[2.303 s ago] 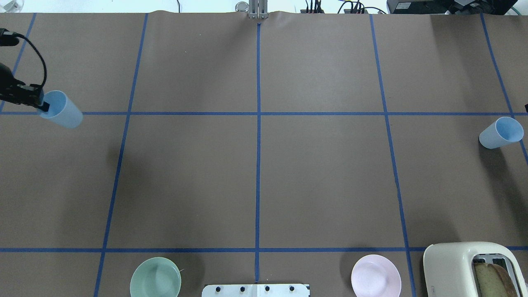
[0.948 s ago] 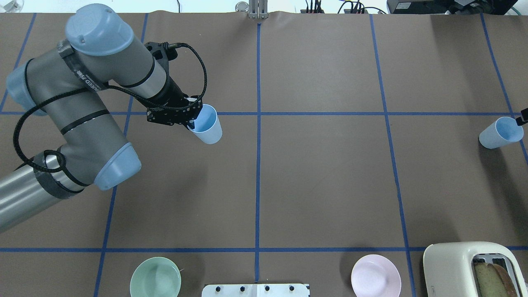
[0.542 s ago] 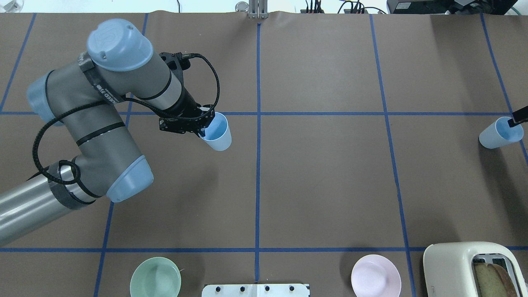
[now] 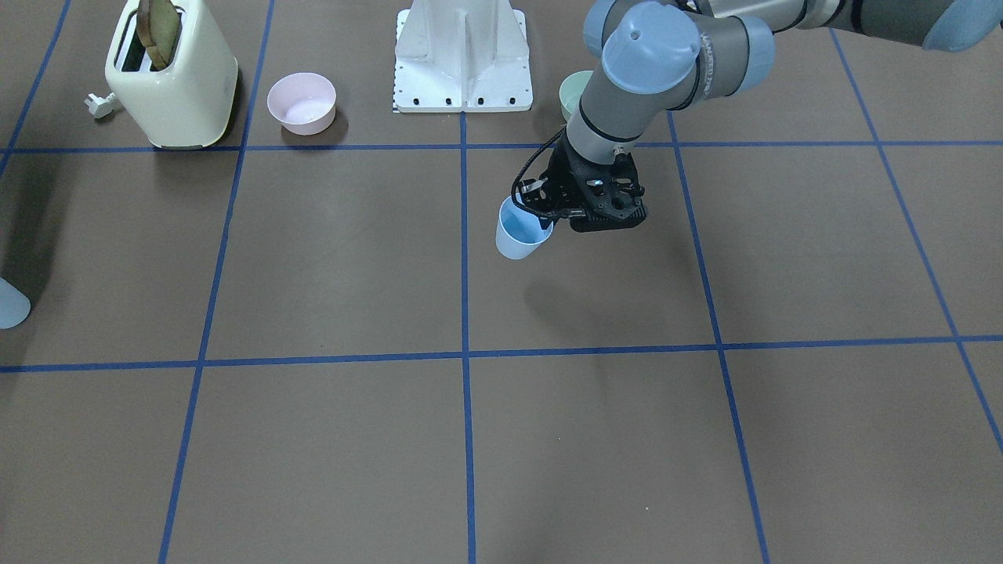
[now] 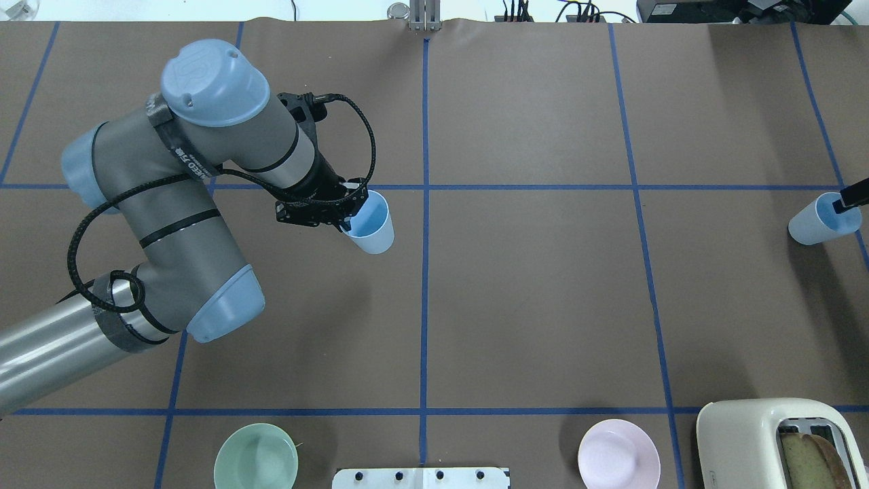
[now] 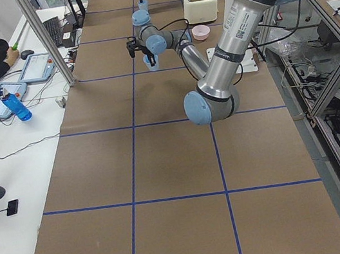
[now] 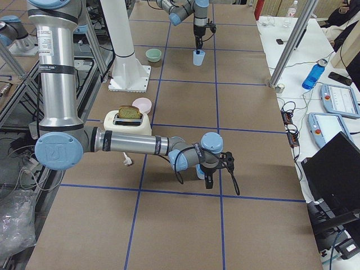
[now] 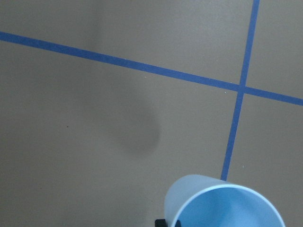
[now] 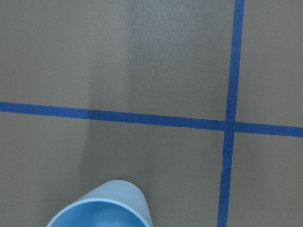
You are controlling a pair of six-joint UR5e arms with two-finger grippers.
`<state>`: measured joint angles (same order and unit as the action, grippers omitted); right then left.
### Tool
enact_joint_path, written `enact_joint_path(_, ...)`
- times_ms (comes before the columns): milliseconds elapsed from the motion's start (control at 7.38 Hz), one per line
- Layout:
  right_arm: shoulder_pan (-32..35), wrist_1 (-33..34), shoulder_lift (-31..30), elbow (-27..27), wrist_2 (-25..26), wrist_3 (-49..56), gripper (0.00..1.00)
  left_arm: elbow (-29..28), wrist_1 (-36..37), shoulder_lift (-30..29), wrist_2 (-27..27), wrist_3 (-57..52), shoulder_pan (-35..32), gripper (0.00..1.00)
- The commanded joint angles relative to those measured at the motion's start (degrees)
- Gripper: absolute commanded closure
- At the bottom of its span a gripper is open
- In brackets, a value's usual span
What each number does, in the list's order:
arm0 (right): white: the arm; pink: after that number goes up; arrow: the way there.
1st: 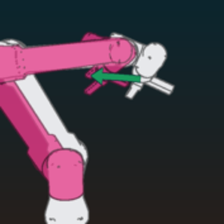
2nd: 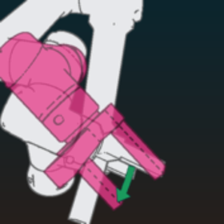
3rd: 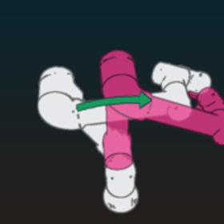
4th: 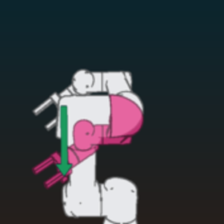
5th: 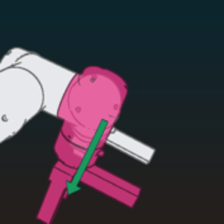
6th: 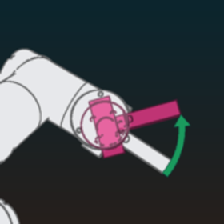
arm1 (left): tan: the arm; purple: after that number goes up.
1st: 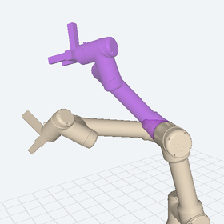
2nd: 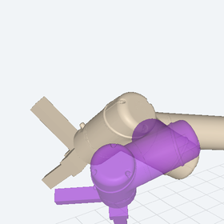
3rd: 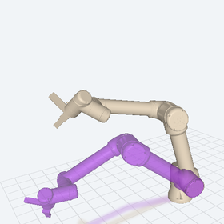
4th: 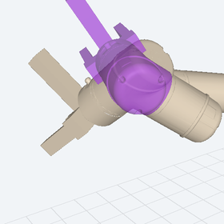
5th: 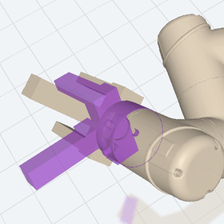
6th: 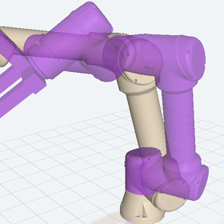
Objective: Stack blue cups with both arms
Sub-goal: 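Carry the cup toward center with left gripper while right grasps other cup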
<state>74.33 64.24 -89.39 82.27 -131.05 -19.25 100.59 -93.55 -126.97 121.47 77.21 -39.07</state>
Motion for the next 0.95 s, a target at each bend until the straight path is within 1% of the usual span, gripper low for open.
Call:
enact_joint_path(0, -0.06, -0.08, 0.09, -0.01, 0.00, -0.09, 0.20, 0.04, -0.05, -0.04, -0.01, 0.05, 0.04, 1.00)
enact_joint_path(135, -0.23, -0.17, 0.18, 0.08, 0.00, -2.00, 0.49, 0.04, -0.05, -0.04, -0.01, 0.05, 0.04, 1.00)
enact_joint_path(271, -0.76, -1.30, 0.27, 0.08, 0.00, -4.20, 0.81, 0.04, -0.05, -0.04, 0.08, 0.05, 0.04, 1.00)
enact_joint_path(406, -1.37, -1.66, 0.36, 0.17, 0.00, -5.18, 1.00, 0.04, -0.05, -0.04, 0.08, 0.05, 0.04, 1.00)
enact_joint_path(813, -1.38, -4.03, 0.27, -0.18, 0.00, -6.42, 1.00, -0.05, -0.05, -0.12, 0.08, 0.05, 0.04, 1.00)
